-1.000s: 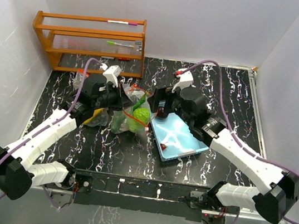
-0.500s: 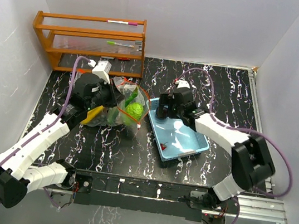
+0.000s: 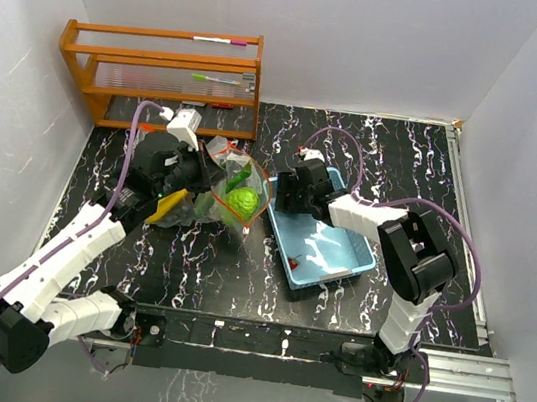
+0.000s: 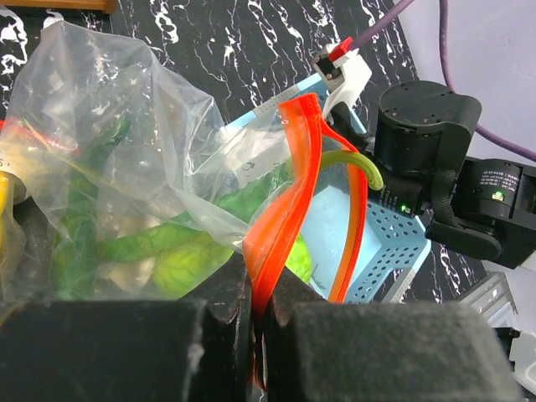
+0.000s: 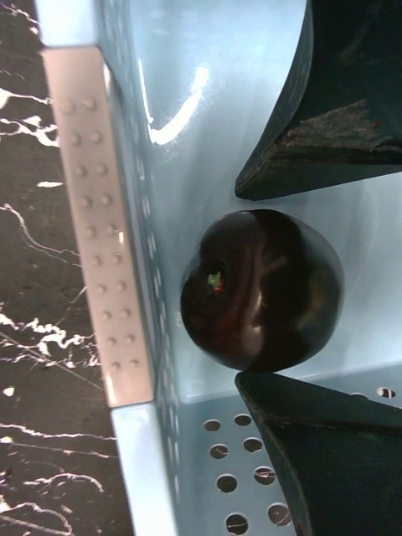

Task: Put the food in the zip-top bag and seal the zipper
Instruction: Pick up the fake vegetable from the bin, then place the fake vegetable in the zipper food storage bag.

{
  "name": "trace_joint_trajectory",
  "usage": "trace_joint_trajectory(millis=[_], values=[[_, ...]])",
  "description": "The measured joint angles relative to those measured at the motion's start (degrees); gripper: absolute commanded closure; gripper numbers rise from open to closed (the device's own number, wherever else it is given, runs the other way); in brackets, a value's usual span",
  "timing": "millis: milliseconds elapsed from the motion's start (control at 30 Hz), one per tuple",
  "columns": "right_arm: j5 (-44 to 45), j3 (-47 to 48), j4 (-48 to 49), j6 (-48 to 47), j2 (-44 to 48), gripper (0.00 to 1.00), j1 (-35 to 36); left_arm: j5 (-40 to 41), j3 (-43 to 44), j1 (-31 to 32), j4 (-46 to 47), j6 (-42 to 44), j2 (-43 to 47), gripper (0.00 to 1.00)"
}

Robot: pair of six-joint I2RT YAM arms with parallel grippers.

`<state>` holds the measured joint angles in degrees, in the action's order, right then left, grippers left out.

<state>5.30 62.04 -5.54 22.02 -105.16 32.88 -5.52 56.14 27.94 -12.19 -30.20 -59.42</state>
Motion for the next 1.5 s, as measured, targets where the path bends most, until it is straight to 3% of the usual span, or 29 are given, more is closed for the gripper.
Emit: trace_joint_trajectory(millis=[133, 200, 433, 600, 733, 867, 967, 1133, 1500], values=[[1.07, -0.74, 3.58, -1.16, -0.11, 0.57, 0.0, -0.28, -0.76, 0.0, 0.24, -0.02, 0.0, 1.0], [1.25, -1.7, 5.4, -1.55, 0.07, 0.66, 0.0, -0.5, -1.16, 0.0, 0.24, -0.07, -0.04, 1.0], [1.33, -7.08, 4.35, -2.69, 7.56, 0.68, 0.0, -0.94, -1.62, 0.0, 0.42, -0.15, -0.26, 1.0], [-1.88, -10.51, 1.66, -3.98, 25.29, 0.69, 0.0, -0.94, -1.62, 0.0, 0.74, -0.09, -0.74, 1.0], [-9.92, -10.95, 2.73, -4.87, 39.45, 0.69, 0.13, -0.94, -1.62, 0.0, 1.44, -0.07, -1.53, 1.0], [-21.66, -10.95, 6.27, -5.18, 46.51, 0.69, 0.76, -1.14, -1.64, 0.0, 1.97, -0.13, -2.25, 1.0], [-29.59, -11.41, 10.56, -4.44, 45.88, 0.68, 1.77, -1.46, -1.79, 0.0, 2.38, -0.48, -2.47, 1.0], [-35.6, -12.24, 15.8, -2.45, 38.95, 0.68, 4.2, -2.23, -1.84, 0.0, 2.78, -0.94, -2.64, 1.0], [-35.04, -7.93, 22.1, -1.05, 24.04, 0.68, 8.24, -4.39, -2.6, 0.0, 3.39, -2.27, -2.56, 1.0]])
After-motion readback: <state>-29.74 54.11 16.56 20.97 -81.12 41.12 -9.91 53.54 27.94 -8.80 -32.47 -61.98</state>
